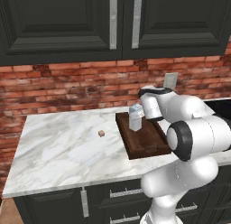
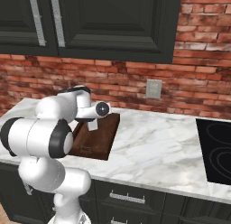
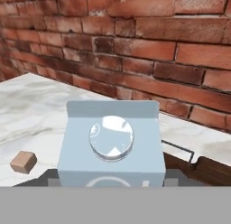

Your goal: Take out the milk from the fridge and place it on the tray on the counter. Then take the sugar cube near the tray and place it in the tray.

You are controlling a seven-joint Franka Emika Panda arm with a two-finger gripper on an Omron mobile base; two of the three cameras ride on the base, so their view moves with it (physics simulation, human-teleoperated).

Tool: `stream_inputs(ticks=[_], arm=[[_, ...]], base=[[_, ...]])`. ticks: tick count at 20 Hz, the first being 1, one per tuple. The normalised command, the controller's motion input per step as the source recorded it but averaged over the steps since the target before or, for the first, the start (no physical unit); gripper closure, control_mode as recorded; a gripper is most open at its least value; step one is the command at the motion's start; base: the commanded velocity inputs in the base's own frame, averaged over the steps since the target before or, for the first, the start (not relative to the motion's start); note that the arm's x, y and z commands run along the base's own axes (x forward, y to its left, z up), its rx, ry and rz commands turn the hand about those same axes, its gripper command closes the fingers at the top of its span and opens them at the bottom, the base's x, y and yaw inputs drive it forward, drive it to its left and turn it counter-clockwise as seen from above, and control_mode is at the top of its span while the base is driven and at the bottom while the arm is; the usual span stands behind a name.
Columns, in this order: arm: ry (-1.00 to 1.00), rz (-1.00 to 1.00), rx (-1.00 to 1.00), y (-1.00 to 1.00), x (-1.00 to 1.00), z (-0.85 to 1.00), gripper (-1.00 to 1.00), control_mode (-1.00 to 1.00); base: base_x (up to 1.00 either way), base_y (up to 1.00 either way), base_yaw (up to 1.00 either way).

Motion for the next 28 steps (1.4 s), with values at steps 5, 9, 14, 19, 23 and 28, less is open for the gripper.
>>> stream_inputs(ticks=[5, 9, 14, 19, 23, 28], arm=[[0.00, 0.00, 0.00, 0.00, 0.00, 0.00, -1.00, -1.00], [0.00, 0.00, 0.00, 0.00, 0.00, 0.00, -1.00, -1.00], [0.00, 0.00, 0.00, 0.00, 0.00, 0.02, -1.00, -1.00], [-0.07, 0.00, 0.03, 0.00, -0.09, 0.22, -1.00, -1.00], [-0.16, 0.00, 0.04, 0.00, -0.14, 0.18, -1.00, -1.00], [-0.14, 0.00, 0.05, -0.01, -0.11, 0.22, -1.00, -1.00]], base=[[0.00, 0.00, 0.00], [0.00, 0.00, 0.00], [0.00, 0.00, 0.00], [0.00, 0.00, 0.00], [0.00, 0.00, 0.00], [0.00, 0.00, 0.00]])
